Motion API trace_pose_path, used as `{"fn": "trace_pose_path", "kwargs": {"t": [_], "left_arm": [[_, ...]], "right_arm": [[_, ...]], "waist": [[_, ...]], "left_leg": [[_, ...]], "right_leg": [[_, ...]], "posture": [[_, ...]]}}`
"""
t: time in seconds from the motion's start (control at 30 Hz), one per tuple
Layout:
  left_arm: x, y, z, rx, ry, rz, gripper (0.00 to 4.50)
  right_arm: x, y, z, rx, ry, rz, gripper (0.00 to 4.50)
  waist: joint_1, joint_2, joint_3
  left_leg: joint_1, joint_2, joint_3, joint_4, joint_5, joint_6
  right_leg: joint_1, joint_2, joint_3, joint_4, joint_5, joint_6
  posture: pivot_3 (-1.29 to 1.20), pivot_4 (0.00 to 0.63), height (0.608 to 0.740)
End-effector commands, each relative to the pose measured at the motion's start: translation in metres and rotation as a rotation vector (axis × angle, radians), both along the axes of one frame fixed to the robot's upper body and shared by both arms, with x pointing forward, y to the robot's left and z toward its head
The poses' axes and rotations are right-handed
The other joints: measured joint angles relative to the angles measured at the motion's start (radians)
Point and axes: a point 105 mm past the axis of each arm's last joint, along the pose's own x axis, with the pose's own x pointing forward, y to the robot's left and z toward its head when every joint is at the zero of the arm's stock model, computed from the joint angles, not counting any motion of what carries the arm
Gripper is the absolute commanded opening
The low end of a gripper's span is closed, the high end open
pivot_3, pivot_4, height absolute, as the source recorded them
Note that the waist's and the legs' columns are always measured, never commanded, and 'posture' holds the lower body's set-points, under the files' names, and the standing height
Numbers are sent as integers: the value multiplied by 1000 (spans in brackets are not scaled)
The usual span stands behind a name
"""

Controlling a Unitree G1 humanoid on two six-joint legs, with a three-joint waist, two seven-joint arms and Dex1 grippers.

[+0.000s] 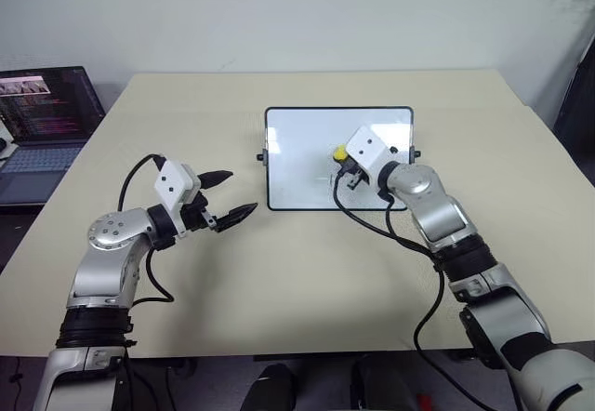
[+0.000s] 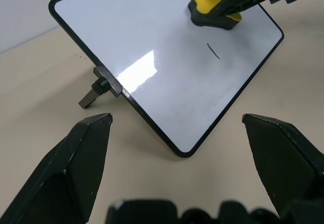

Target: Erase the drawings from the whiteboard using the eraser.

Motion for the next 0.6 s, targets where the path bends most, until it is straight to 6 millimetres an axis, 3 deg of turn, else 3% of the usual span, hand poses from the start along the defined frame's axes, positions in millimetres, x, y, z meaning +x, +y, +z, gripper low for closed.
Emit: {"fn": "trace_pose_path", "kwargs": {"t": [0.03, 0.3, 0.6], "left_arm": [[1, -3, 11, -1, -50, -16, 4500], [0, -1, 11, 3, -52, -16, 4500], [4, -5, 10, 0, -50, -27, 4500]], "right_arm": [[-1, -21, 6, 29, 26, -68, 857], [-32, -35, 37, 246, 152, -76, 857], [-58, -44, 27, 413, 339, -177, 857]], "waist": [[0, 0, 0], [-2, 0, 1], [-3, 0, 1]], "left_leg": [[0, 0, 0, 0, 0, 0], [-2, 1, -1, 0, 0, 0], [-4, 1, -1, -1, 0, 0]], "right_leg": [[0, 0, 0, 0, 0, 0], [-3, -1, 1, -1, 0, 0], [-4, -1, 1, -2, 0, 0]], "posture": [[0, 150, 740], [0, 150, 740], [0, 150, 740]]}}
